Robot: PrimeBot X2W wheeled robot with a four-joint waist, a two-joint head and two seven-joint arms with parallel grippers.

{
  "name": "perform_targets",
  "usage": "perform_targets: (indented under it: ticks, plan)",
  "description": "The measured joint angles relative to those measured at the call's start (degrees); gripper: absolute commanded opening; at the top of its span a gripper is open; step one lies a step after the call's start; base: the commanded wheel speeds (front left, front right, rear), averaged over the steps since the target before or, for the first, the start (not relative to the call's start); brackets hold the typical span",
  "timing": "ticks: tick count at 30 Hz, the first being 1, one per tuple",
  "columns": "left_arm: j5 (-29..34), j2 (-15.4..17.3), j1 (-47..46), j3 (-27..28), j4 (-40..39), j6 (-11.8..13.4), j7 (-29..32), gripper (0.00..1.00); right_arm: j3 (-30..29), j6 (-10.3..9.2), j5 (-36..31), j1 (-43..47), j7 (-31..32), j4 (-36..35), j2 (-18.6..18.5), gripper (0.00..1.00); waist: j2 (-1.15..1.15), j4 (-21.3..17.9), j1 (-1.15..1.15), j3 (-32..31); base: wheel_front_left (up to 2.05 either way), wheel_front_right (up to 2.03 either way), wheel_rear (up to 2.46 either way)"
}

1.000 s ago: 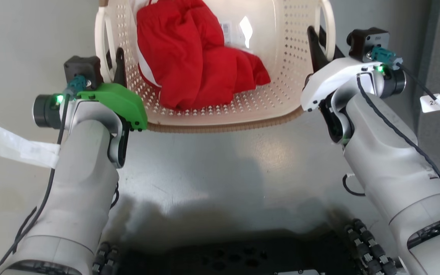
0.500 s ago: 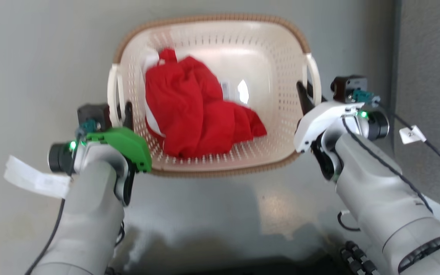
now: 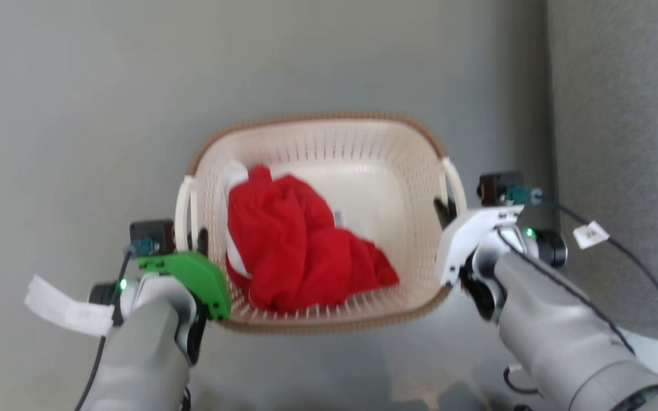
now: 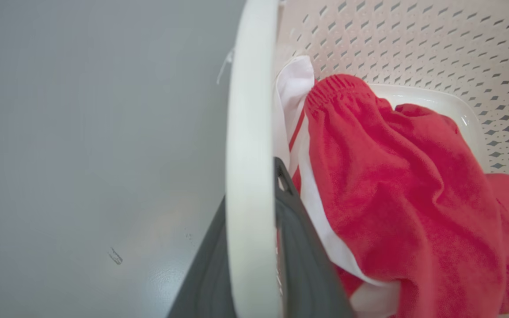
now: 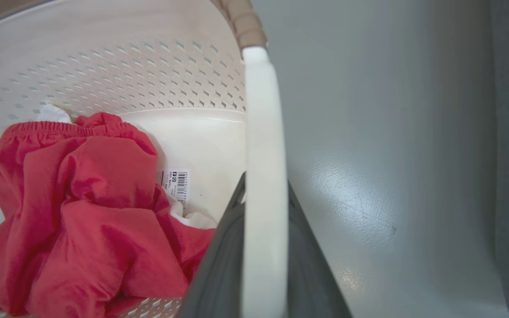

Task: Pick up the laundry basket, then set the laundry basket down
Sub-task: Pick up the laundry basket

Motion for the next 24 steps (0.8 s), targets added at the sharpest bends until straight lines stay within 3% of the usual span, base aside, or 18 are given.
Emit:
perform_targets:
  ticks: [24]
  plan:
    - [-8.2,-0.1,12.5,-4.2,3.9,-1.6,5.3,0.00,8.0,-1.09,7.3,13.2,7.5,0.8,0.4,0.00,0.00,0.1,0.00,-19.7,0.00,0.00,0.00]
